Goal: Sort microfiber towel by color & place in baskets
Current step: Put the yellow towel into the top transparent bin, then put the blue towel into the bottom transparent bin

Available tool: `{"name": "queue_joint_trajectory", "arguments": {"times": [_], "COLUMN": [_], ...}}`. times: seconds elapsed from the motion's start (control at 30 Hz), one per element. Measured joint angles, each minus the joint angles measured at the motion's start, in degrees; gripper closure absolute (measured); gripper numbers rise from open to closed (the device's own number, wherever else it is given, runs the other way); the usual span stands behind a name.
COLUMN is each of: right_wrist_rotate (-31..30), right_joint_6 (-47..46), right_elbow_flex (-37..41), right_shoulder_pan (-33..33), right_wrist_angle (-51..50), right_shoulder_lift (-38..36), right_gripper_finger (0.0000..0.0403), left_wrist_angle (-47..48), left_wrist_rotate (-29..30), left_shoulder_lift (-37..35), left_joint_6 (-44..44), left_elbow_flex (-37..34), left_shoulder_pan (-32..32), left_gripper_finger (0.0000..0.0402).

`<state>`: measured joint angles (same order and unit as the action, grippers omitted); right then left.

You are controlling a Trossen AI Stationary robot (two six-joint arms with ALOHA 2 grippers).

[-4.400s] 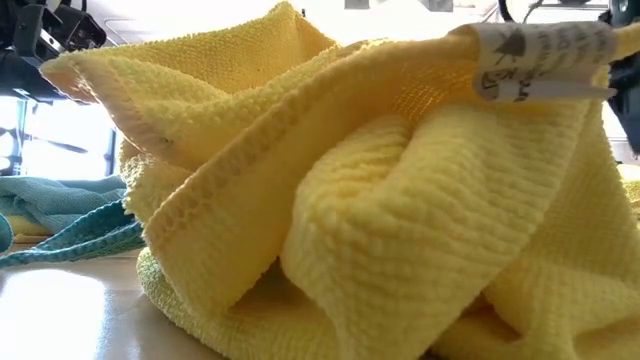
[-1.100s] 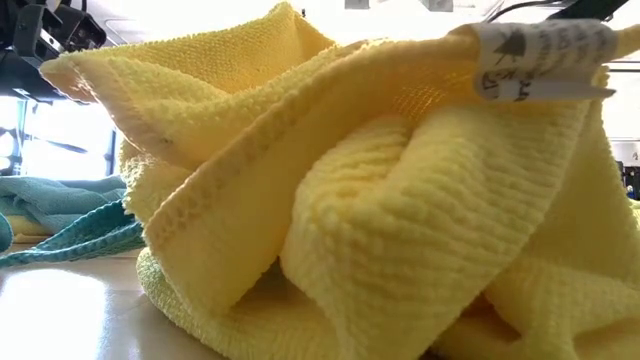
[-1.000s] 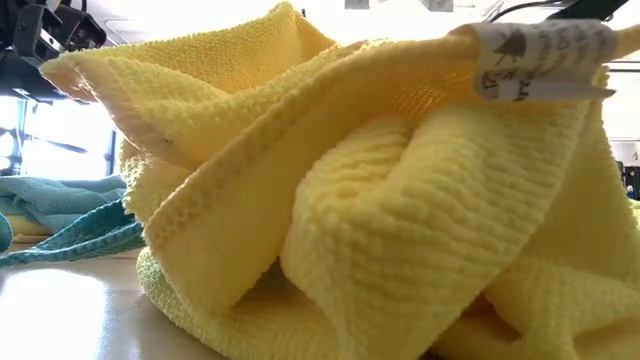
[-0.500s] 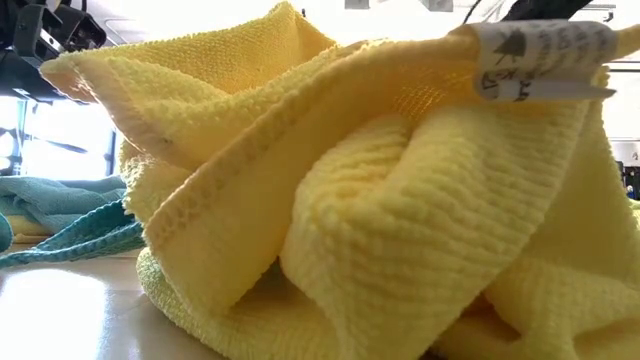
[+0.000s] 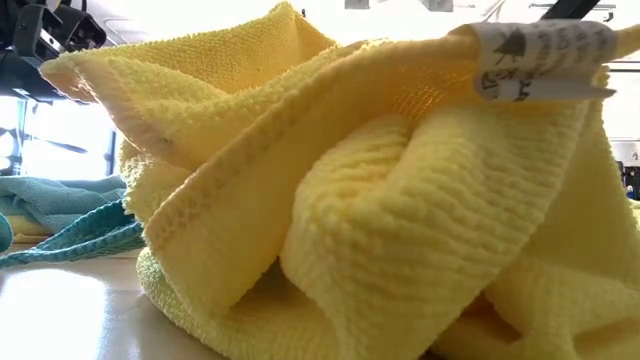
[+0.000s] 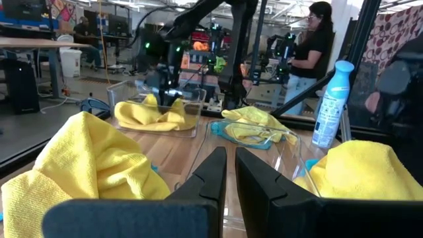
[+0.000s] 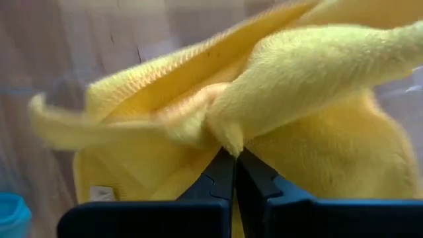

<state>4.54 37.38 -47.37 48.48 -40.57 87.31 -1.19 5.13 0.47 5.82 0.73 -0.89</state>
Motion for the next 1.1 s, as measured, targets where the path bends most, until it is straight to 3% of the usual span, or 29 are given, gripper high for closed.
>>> {"name": "queue_joint_trajectory", "arguments": {"times": [0.23,0.5,0.87,1.1], "right_wrist_rotate": [-0.6,-0.9,-3.5,-3.4], "right_joint_6": [-2.8,-2.9,-9.8,-22.0], "right_elbow_flex": [-0.3,-1.9,-9.4,-16.6], "right_shoulder_pan": [-0.1,-0.1,-0.1,-0.4], "right_wrist_angle": [0.5,-3.7,-13.9,-23.9], "right_shoulder_lift": [4.3,1.1,-5.8,-9.9], "right_gripper_finger": [0.0402,0.0397,0.0278,0.0273], "left_wrist_angle": [0.0,0.0,0.0,0.0], "left_wrist_rotate": [0.0,0.0,0.0,0.0], "left_shoulder_lift": [0.0,0.0,0.0,0.0], "left_joint_6": [0.0,0.0,0.0,0.0], "left_elbow_flex": [0.0,0.0,0.0,0.0], "left_shoulder_pan": [0.0,0.0,0.0,0.0], "left_gripper_finger": [0.0381,0.0381,0.0381,0.0381]}}
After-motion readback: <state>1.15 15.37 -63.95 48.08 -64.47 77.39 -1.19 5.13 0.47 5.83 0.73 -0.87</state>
